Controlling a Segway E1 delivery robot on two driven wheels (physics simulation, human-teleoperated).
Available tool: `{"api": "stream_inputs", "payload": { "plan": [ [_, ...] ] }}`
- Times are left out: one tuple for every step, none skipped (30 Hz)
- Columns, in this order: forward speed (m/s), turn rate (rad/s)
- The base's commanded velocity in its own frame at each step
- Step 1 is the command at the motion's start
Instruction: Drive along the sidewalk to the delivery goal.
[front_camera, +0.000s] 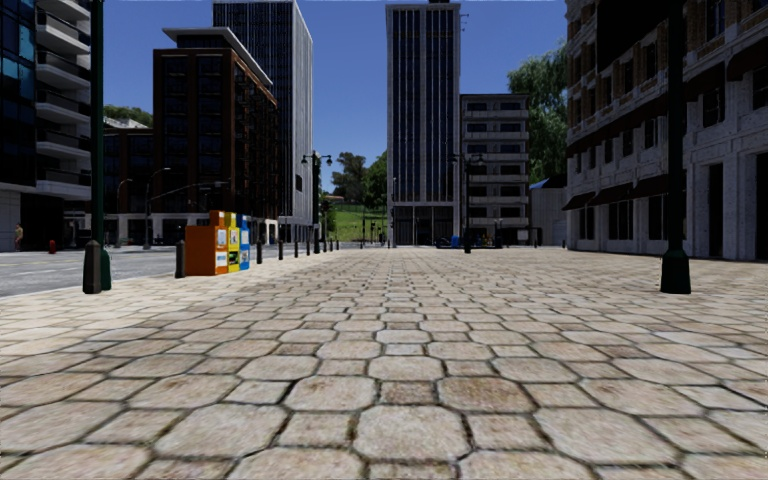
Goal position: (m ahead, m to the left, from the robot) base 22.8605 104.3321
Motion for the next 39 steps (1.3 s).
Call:
{"api": "stream_inputs", "payload": {
  "plan": [
    [2.00, 0.00],
    [2.00, 0.00],
    [2.00, 0.00],
    [2.00, 0.00],
    [2.00, 0.00],
    [2.00, 0.00],
    [2.00, 0.00],
    [2.00, 0.00],
    [2.00, 0.00],
    [2.00, 0.00],
    [2.00, 0.00],
    [2.00, 0.00],
    [2.00, 0.00],
    [2.00, 0.00],
    [2.00, 0.00],
    [2.00, 0.00],
    [2.00, 0.00],
    [2.00, 0.00],
    [2.00, 0.00],
    [2.00, 0.00],
    [2.00, 0.00],
    [2.00, 0.00],
    [2.00, 0.00],
    [2.00, 0.00],
    [2.00, 0.00],
    [2.00, 0.00],
    [2.00, 0.00],
    [2.00, 0.00],
    [2.00, 0.00],
    [2.00, 0.00],
    [2.00, 0.00],
    [2.00, 0.00],
    [2.00, 0.00],
    [2.00, 0.00],
    [2.00, 0.00],
    [2.00, 0.00],
    [2.00, 0.00],
    [2.00, 0.00],
    [2.00, 0.00]
  ]
}}
